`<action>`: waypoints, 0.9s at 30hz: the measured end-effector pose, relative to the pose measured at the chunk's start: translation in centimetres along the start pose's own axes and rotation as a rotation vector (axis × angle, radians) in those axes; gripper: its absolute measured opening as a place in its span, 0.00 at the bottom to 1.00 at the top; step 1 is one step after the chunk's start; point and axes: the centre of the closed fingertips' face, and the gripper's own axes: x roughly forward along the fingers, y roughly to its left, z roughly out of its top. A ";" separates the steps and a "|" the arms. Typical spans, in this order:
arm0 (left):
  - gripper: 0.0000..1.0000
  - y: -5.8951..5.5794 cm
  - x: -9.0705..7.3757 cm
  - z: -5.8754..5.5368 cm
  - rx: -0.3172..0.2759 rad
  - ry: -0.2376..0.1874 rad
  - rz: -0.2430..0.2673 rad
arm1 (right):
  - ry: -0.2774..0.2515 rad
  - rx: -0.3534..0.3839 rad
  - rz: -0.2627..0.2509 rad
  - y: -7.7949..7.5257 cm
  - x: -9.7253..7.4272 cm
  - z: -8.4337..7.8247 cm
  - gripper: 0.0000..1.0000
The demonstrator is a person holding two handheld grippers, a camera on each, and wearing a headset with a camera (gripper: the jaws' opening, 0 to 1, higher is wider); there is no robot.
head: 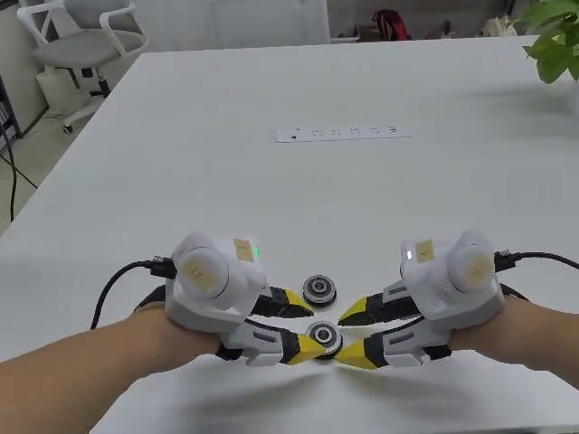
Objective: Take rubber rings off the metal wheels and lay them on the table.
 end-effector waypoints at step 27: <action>0.14 -0.1 0.9 -0.6 0.020 0.010 0.055 | -0.026 0.053 -0.005 -0.1 0.4 0.0 0.25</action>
